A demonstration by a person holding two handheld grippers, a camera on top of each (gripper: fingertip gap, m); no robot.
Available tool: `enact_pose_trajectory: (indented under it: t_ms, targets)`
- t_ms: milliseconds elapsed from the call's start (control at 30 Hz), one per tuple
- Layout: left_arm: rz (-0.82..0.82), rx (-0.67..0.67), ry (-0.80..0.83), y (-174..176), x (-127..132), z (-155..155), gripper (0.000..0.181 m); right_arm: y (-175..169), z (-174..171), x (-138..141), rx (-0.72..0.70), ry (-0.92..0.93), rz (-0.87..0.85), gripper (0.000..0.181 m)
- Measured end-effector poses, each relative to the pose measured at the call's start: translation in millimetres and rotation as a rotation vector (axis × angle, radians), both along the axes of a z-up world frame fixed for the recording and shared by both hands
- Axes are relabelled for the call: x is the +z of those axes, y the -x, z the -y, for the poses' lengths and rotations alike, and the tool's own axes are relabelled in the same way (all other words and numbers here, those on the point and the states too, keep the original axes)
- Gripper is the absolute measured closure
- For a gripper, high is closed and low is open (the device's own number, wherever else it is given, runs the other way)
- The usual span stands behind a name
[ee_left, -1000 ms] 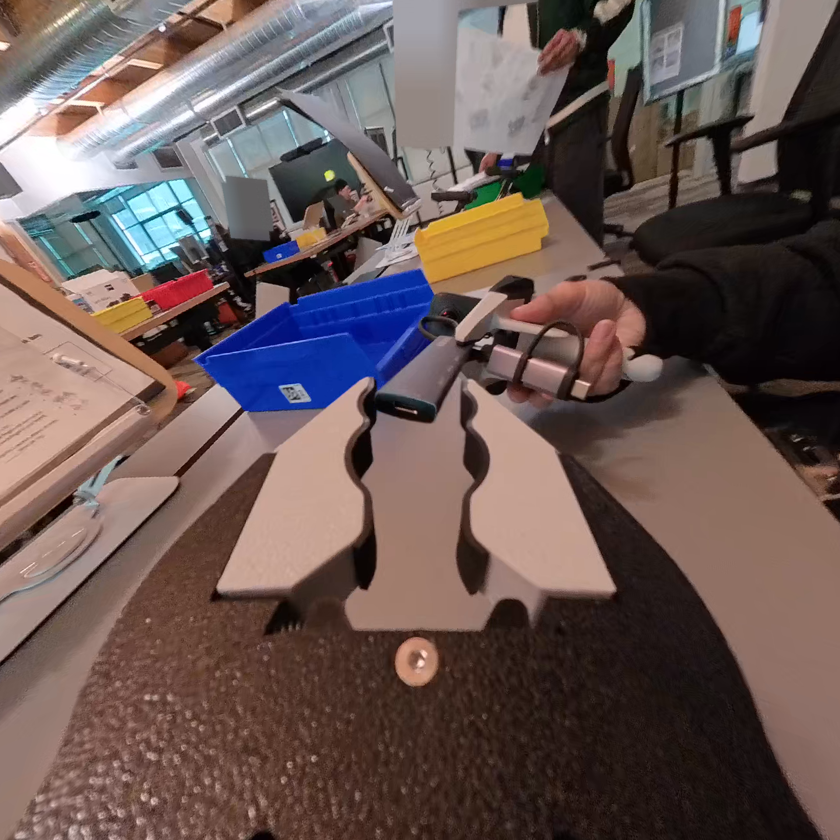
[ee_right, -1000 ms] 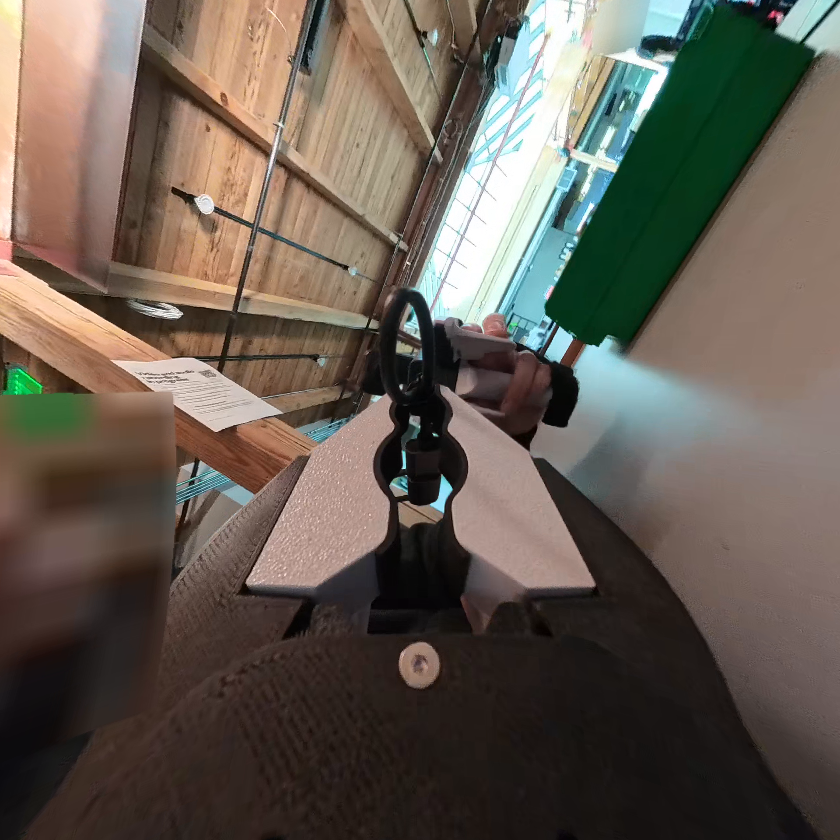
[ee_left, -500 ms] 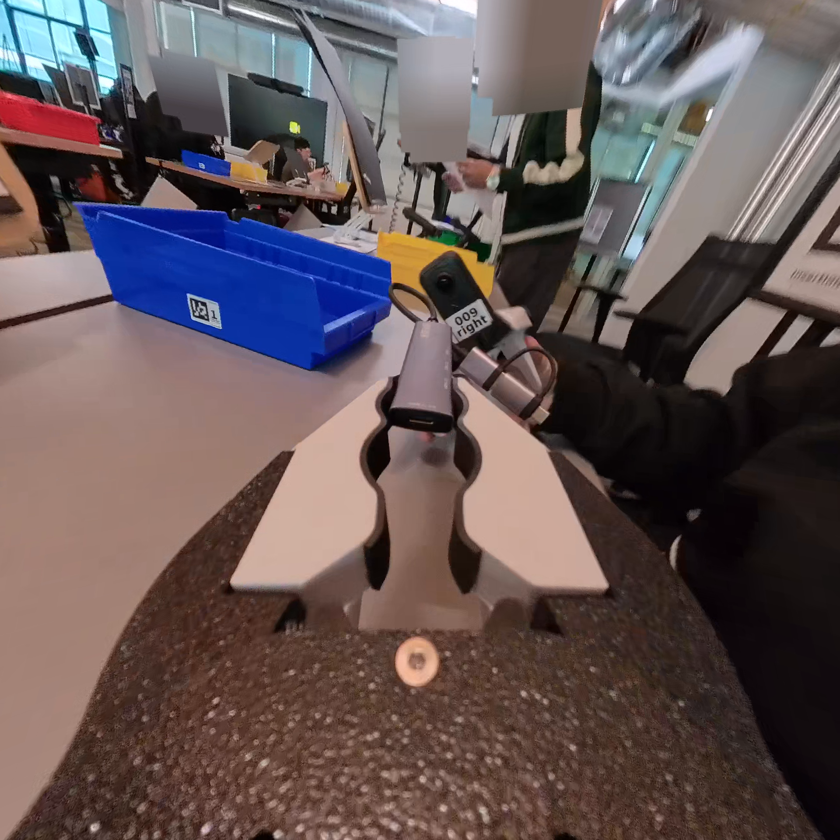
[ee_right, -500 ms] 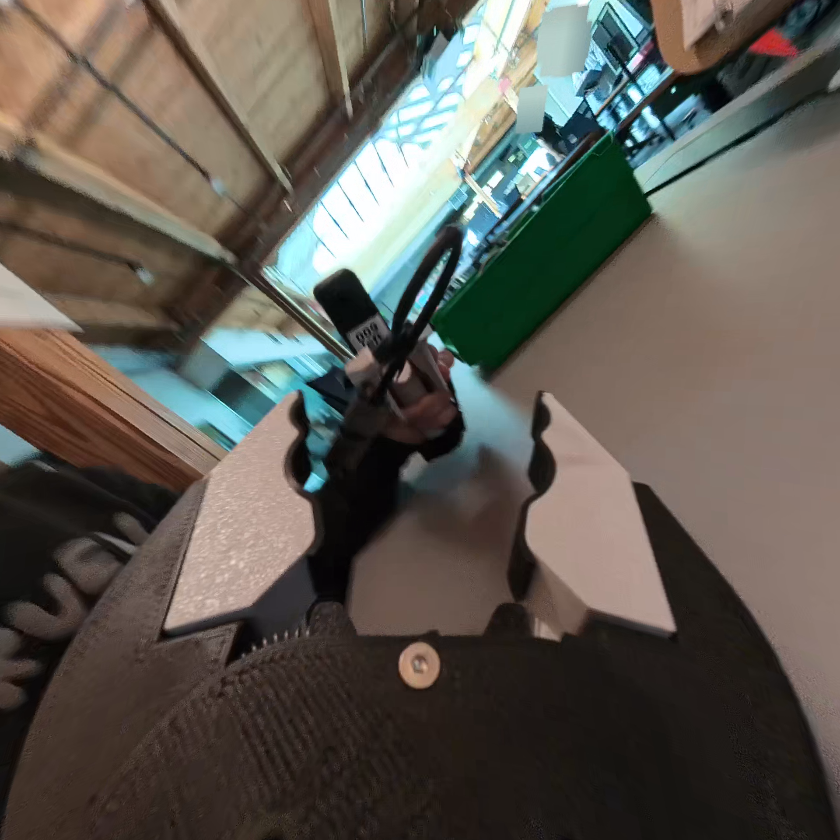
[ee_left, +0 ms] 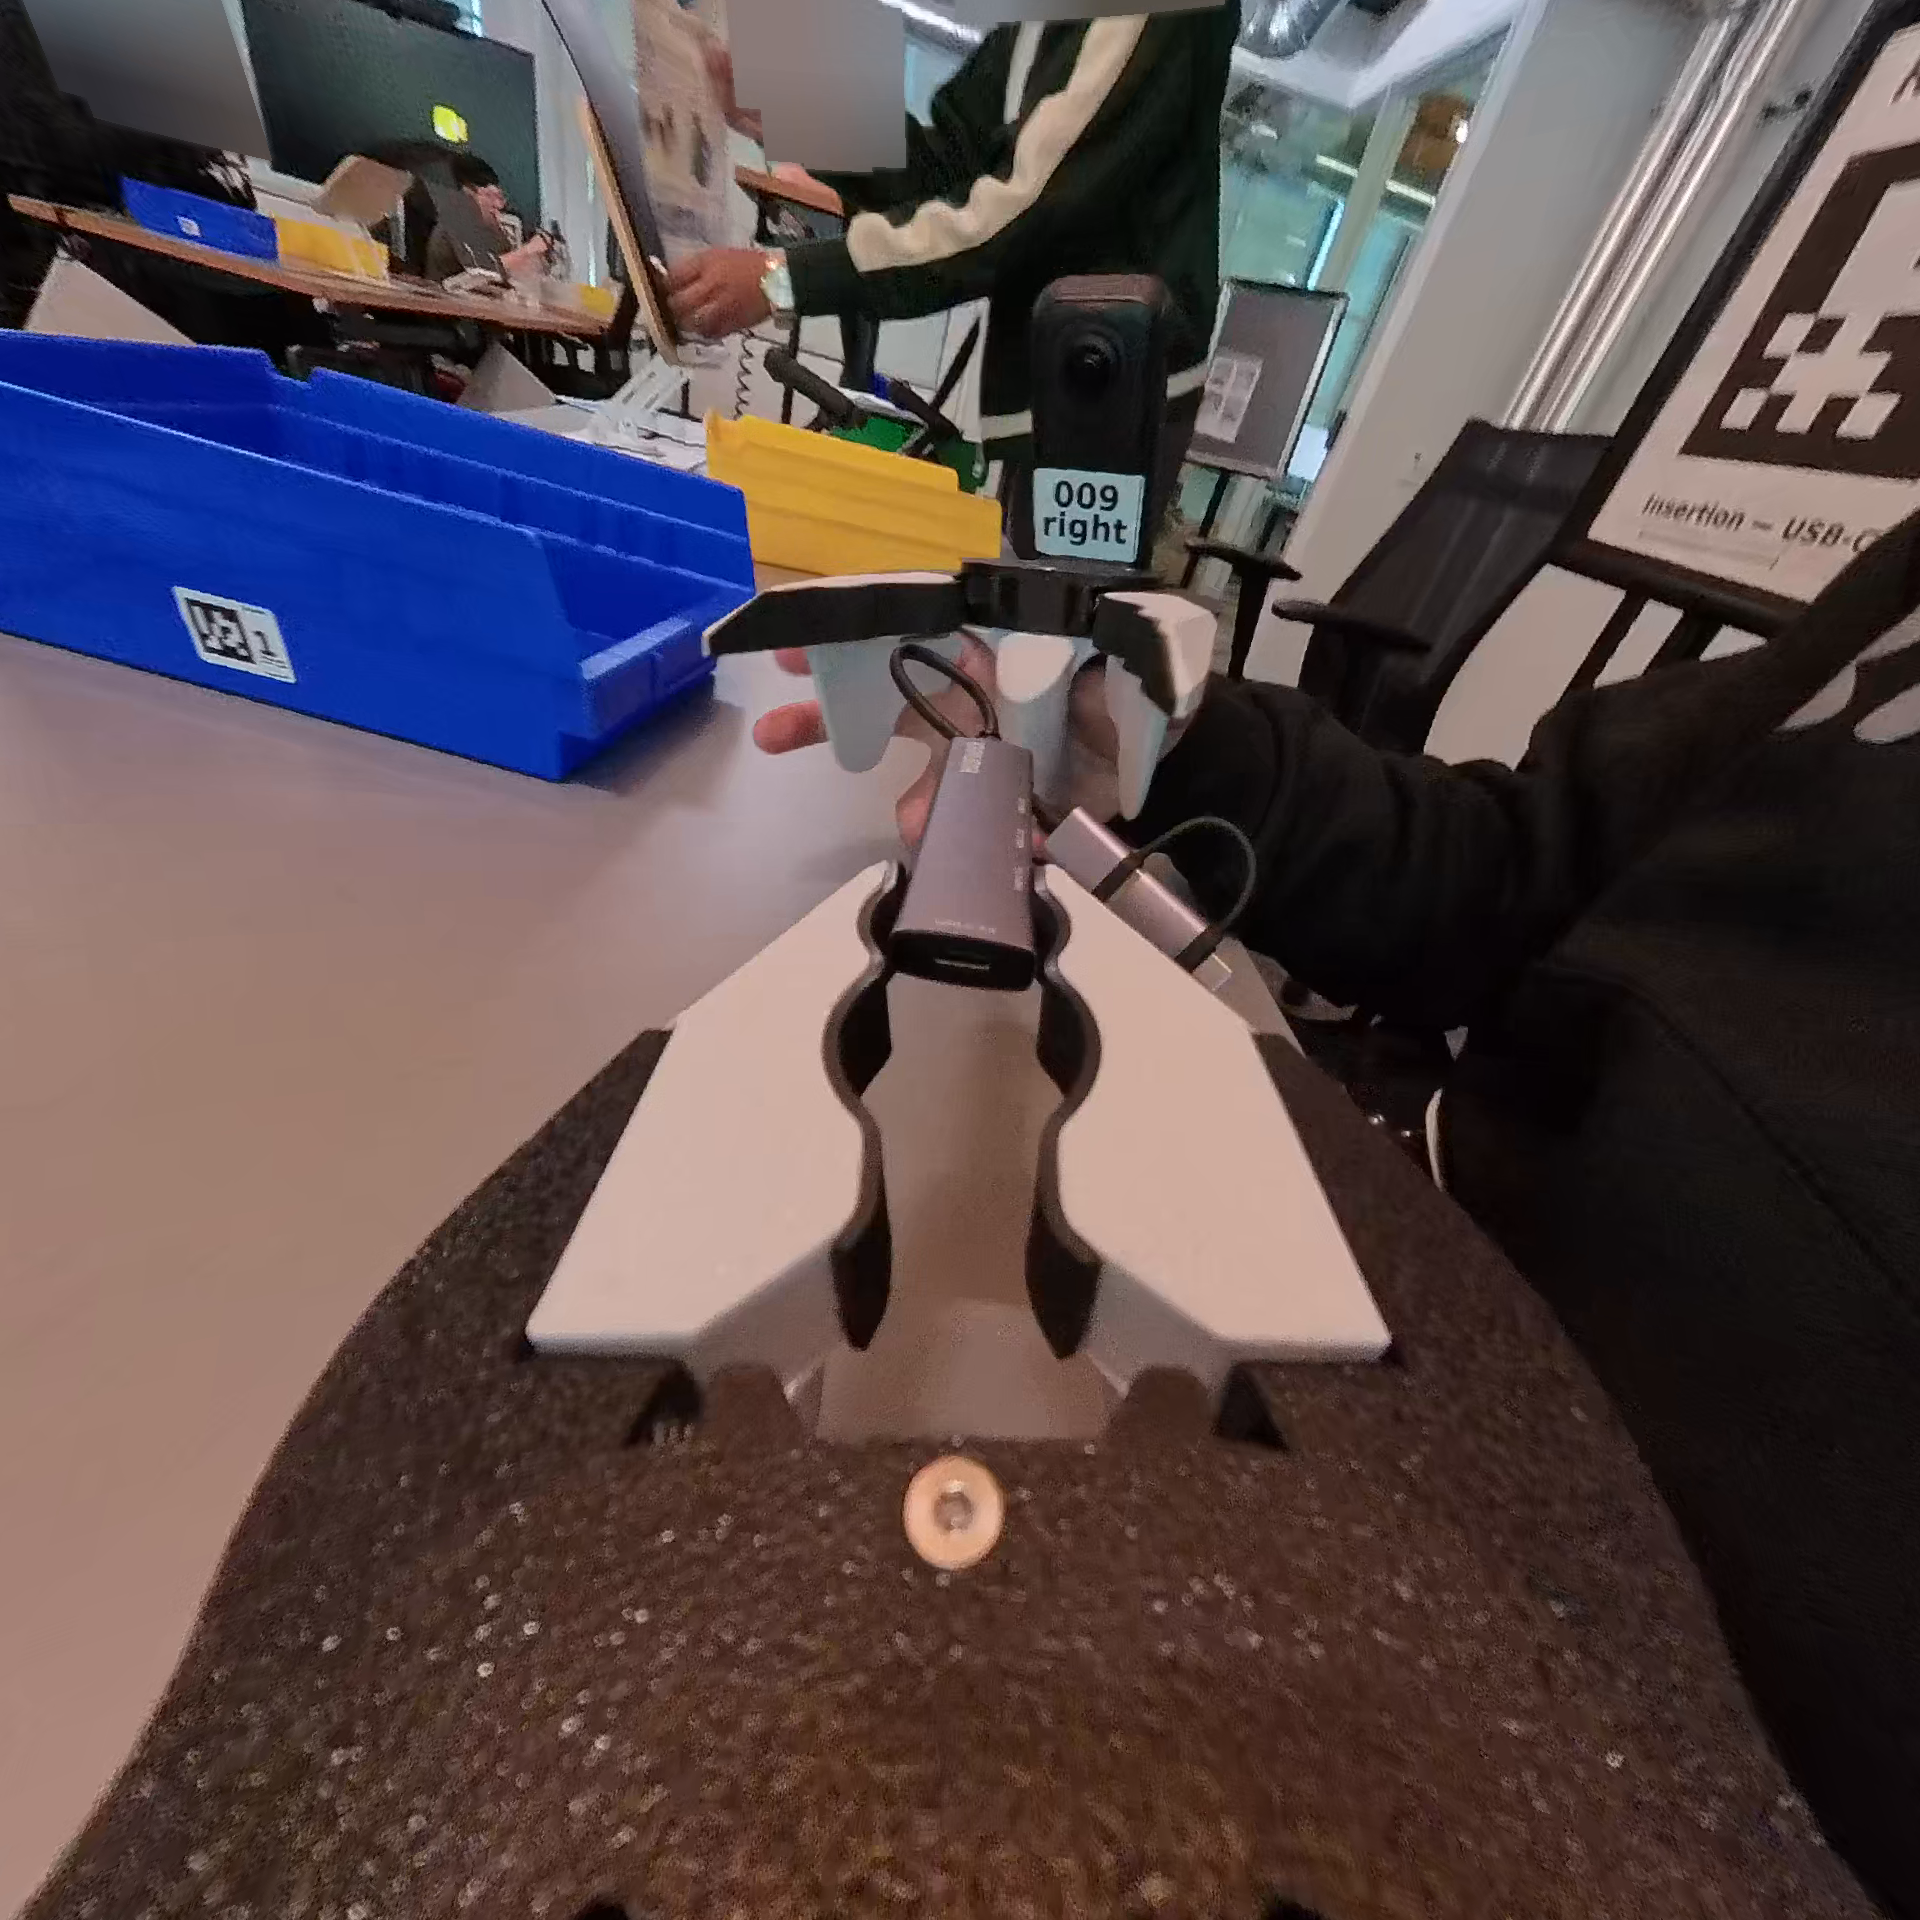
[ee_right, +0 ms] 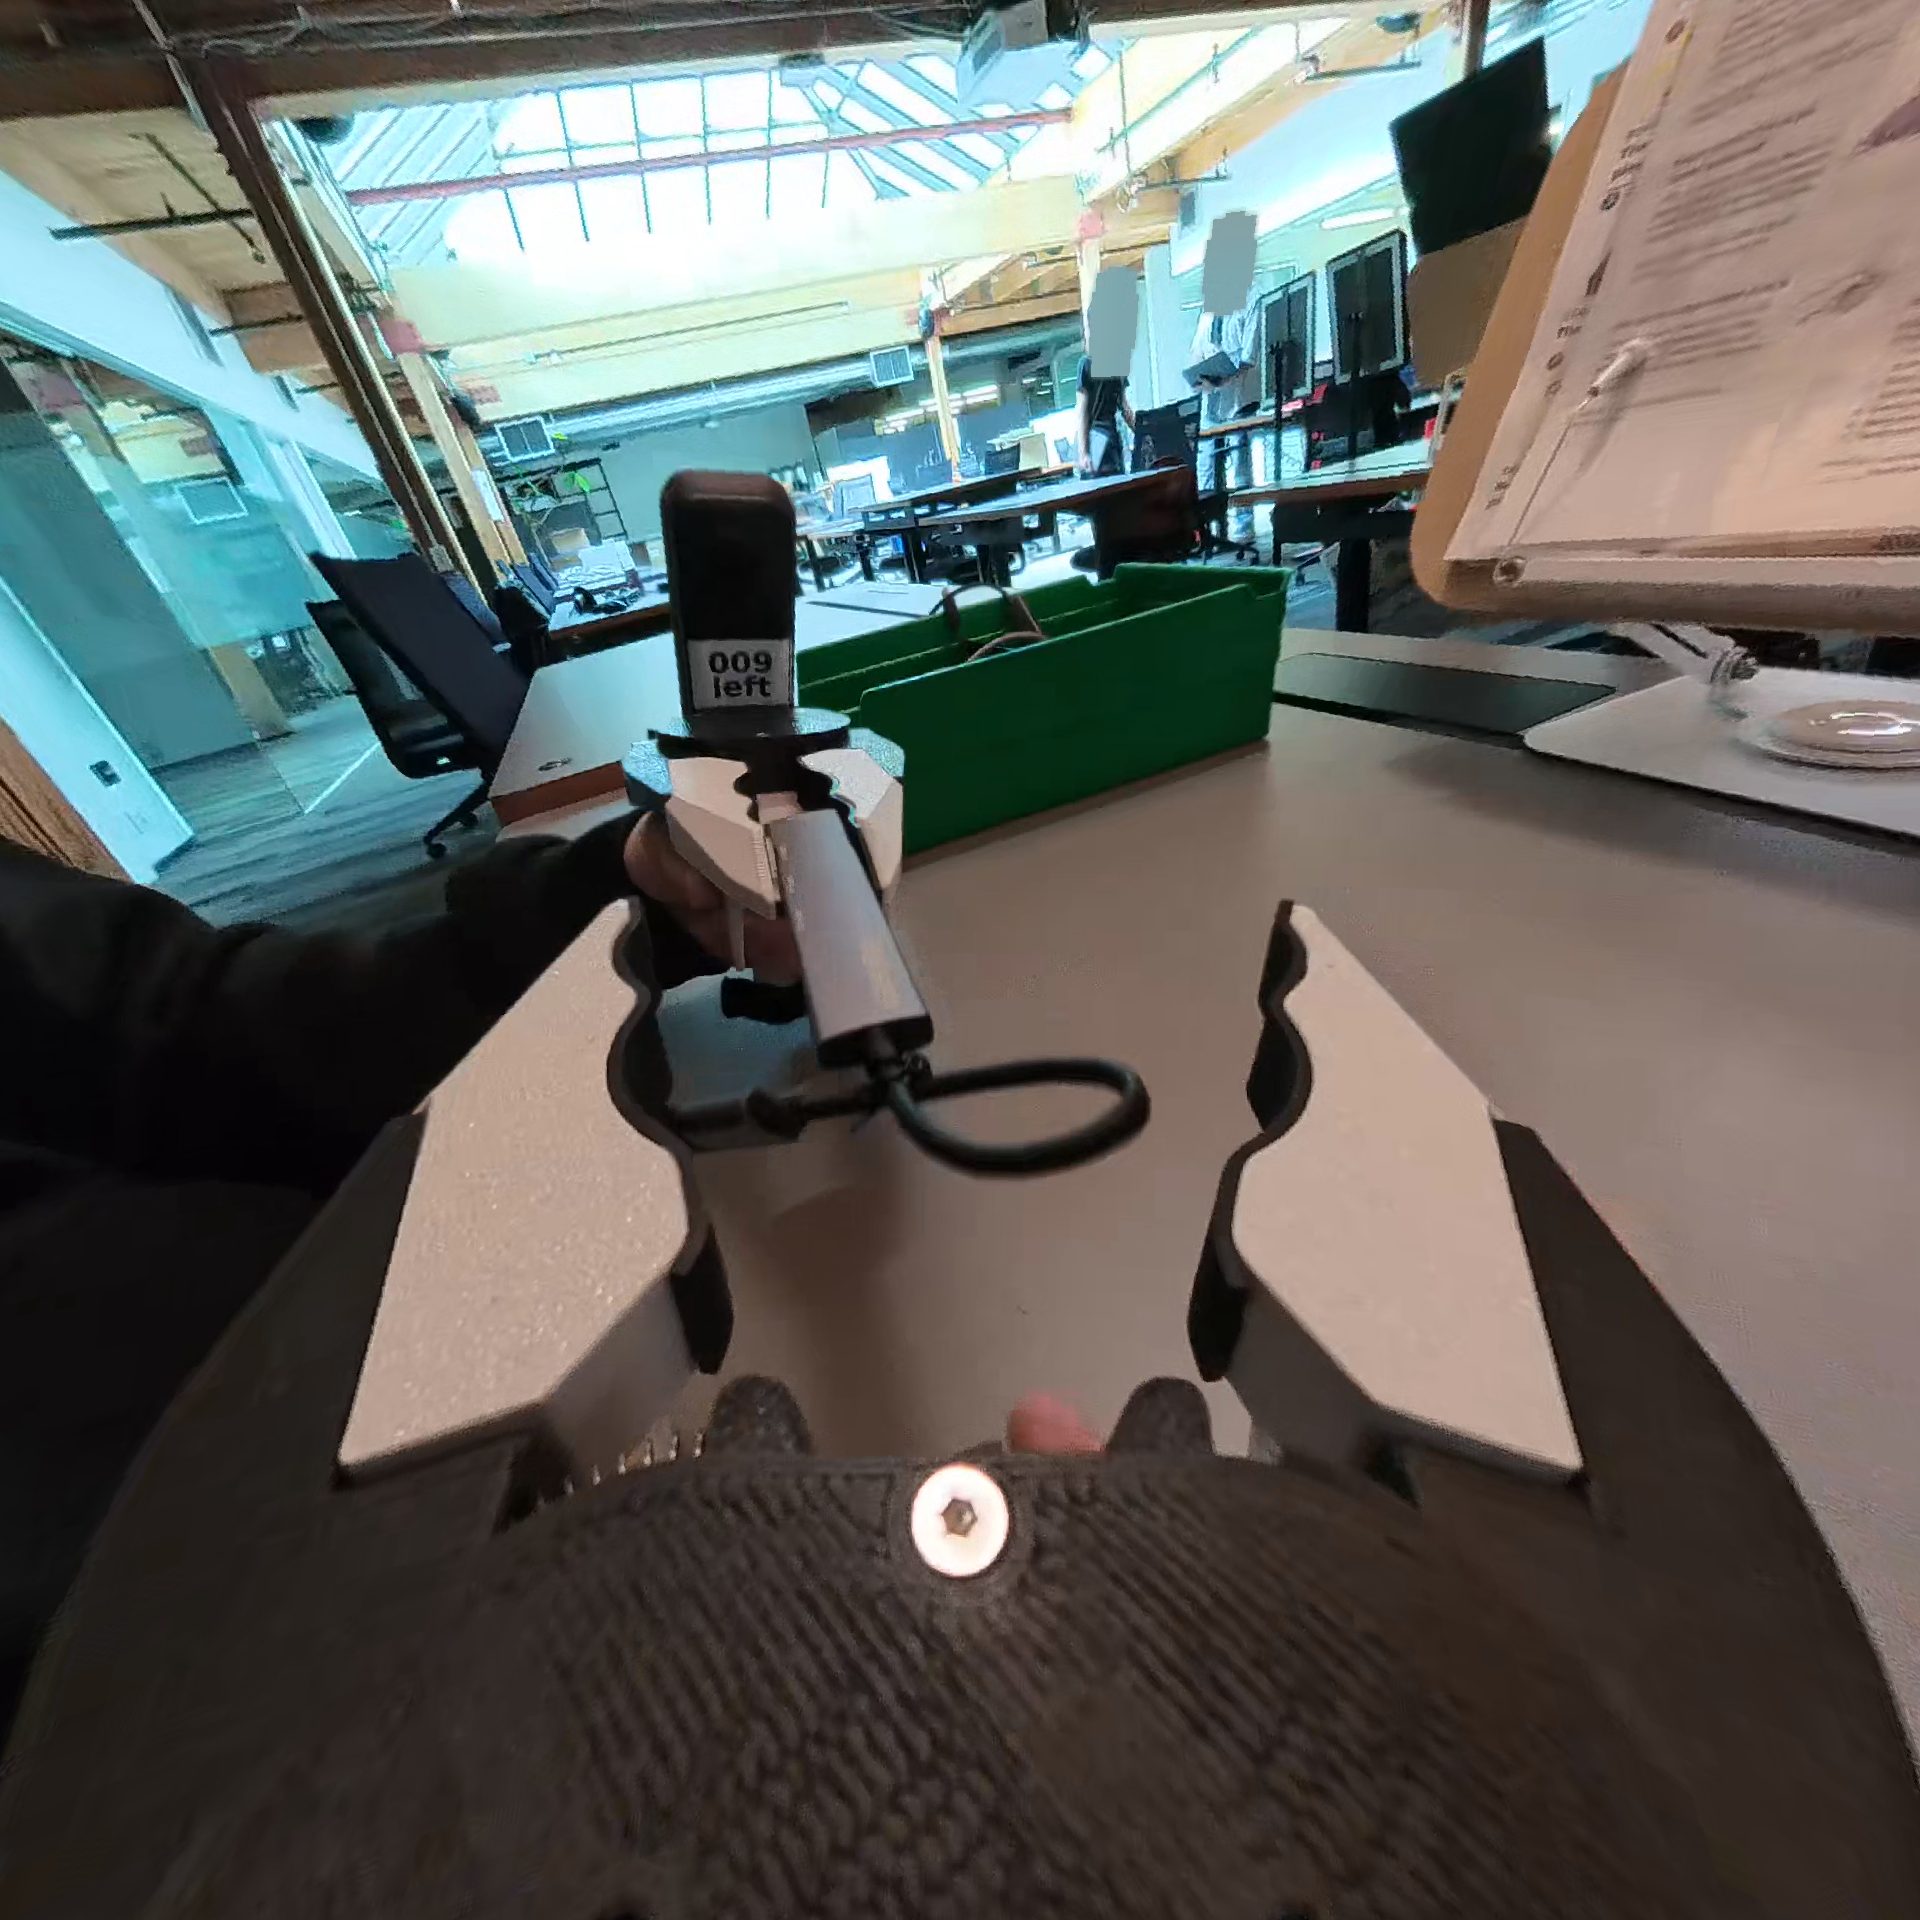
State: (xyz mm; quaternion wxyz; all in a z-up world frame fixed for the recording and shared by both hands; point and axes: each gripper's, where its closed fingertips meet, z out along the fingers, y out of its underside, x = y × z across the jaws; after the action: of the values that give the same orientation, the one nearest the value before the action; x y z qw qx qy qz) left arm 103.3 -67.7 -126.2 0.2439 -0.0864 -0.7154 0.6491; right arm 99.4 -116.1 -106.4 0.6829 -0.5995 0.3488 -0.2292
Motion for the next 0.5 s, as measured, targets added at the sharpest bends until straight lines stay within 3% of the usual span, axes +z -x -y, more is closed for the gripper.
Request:
enact_pose_trajectory:
  t_ms: [167,233,333,500]
  targets:
    - [0.0,-0.026,0.022,7.5,3.3,0.0,0.16,-4.8,-19.4,-21.9,0.015,0.091,-0.016,0.079]
    - [-0.003,-0.021,0.024,5.9,3.0,-1.6,0.16,-3.0,-17.0,-15.3,0.014,0.066,0.031,0.1]
    - [-0.038,-0.025,0.044,6.5,5.9,-1.6,0.16,-0.4,-16.7,-8.9,0.028,0.043,0.072,0.112]
    - [-0.014,-0.034,0.0,5.6,-3.3,-3.0,0.16,12.2,-3.5,22.3,-0.051,0.206,0.339,0.119]
